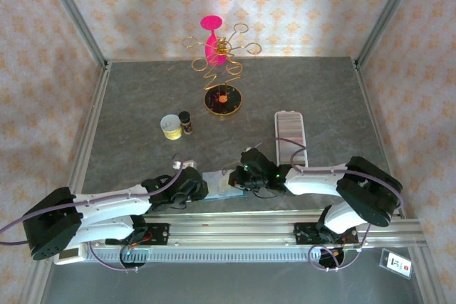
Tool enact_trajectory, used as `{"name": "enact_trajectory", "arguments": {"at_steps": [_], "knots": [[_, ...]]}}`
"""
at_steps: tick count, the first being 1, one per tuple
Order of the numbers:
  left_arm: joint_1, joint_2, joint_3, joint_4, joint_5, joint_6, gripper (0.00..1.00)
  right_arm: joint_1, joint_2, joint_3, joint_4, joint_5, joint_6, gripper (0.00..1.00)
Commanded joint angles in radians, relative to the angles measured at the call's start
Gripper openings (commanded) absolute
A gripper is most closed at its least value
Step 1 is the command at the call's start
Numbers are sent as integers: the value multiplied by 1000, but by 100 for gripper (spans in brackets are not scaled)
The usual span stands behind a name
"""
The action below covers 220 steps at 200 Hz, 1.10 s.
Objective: Put the credit cards into the card holder
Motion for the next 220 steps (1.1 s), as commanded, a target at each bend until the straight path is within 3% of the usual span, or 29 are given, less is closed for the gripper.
{"name": "enact_trajectory", "arguments": {"at_steps": [1,122,220], "knots": [[-10,7,-11,-6,-14,-7,30,3,-26,-34,-55,68,24,0],[-11,18,-14,14,-24,-19,33,5,32,0,-46,-52,-58,0],[-12,24,-39,28,-14,-29,25,5,56,17,50,-61,-33,0]]}}
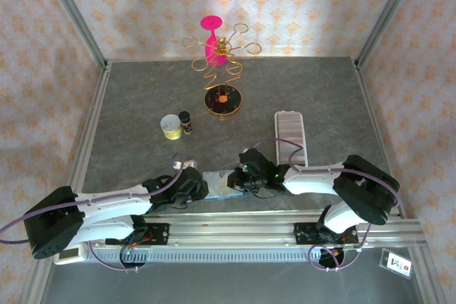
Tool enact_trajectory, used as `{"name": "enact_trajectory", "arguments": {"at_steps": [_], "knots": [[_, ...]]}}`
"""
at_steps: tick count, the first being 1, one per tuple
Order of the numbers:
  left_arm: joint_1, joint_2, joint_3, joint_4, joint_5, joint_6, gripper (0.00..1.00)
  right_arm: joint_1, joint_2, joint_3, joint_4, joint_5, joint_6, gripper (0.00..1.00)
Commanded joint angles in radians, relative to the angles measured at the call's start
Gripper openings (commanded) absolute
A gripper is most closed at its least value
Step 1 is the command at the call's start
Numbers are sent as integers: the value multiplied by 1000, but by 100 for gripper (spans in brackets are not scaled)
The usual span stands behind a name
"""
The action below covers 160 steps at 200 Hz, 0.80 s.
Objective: Put the credit cards into the card holder
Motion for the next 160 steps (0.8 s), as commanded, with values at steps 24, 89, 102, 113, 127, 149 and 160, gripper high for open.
{"name": "enact_trajectory", "arguments": {"at_steps": [24,89,102,113,127,149,160], "knots": [[-11,-5,-37,-19,-23,-18,25,6,38,18,37,-18,-8,0],[-12,-36,-37,-52,-52,-37,36,5,76,57,-1,-80,-81,0],[-11,-52,-42,-51,-57,-44,37,5,71,77,-81,-59,-113,0],[-11,-66,-48,-51,-63,-54,37,4,63,74,-108,-54,-122,0],[-12,-78,-55,-47,-71,-65,37,1,53,71,-139,-67,-128,0],[-12,-88,-76,-20,-70,-86,34,-10,45,66,-147,-84,-124,0],[-10,-86,-82,-7,-67,-92,32,-13,46,67,-161,-89,-118,0]]}}
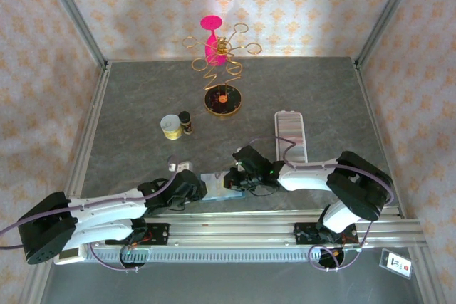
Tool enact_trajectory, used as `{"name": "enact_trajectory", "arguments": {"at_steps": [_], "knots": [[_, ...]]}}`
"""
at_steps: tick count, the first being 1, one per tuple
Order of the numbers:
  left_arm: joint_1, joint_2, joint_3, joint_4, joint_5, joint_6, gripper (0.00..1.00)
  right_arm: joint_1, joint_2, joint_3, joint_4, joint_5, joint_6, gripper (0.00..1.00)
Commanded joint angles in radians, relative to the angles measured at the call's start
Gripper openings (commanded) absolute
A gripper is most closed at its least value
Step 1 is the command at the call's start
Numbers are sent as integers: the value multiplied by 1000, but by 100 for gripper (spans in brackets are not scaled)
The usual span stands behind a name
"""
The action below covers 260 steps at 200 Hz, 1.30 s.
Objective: Put the credit cards into the card holder
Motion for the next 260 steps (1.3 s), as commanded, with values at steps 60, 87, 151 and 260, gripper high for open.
{"name": "enact_trajectory", "arguments": {"at_steps": [60,87,151,260], "knots": [[-3,7,-25,-31,-42,-31,22,-34,-61,-38,-108,-12,1,0],[-4,19,-25,-18,-35,-29,19,-31,-34,-49,-47,-43,18,0],[-4,55,-26,1,-21,-23,8,-25,6,-21,-29,-59,19,0],[-5,48,-29,9,-5,-25,7,-3,34,-13,65,-46,62,0]]}}
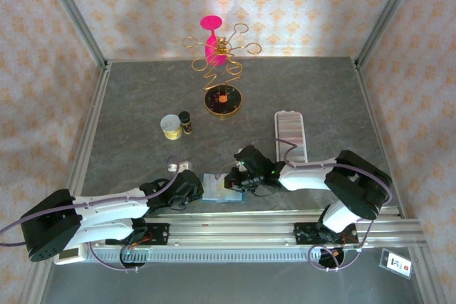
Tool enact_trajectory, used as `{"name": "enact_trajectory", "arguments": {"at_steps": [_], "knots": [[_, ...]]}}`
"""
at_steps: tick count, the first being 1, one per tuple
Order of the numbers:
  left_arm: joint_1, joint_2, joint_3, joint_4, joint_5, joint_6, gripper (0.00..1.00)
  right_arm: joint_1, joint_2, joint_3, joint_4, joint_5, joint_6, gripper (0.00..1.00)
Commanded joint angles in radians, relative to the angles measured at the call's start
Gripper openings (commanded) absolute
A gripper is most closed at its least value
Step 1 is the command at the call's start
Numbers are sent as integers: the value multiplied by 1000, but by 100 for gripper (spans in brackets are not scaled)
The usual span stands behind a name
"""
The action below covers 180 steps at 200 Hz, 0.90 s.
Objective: Put the credit cards into the card holder
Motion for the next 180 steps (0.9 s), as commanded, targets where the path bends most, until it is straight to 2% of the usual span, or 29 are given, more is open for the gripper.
{"name": "enact_trajectory", "arguments": {"at_steps": [1,47,70,91,100,110,138,180], "knots": [[-5,6,-23,-38,9,-1,7,15,22,13,7,13,14,0],[-5,-3,-29,-24,20,-5,9,20,35,25,11,10,15,0],[-5,-8,-31,-33,13,-6,10,20,23,43,-73,65,-13,0],[-6,-9,-34,-29,14,-7,10,21,10,23,-41,60,6,19],[-6,-8,-34,-29,16,-6,10,20,11,22,-40,59,16,21],[-6,-8,-35,-28,17,-9,10,20,13,25,-40,65,23,21],[-6,-8,-34,-16,26,-8,9,24,14,24,-7,76,52,10],[-6,-5,-36,-3,42,-9,9,43,49,60,-3,68,58,9]]}}
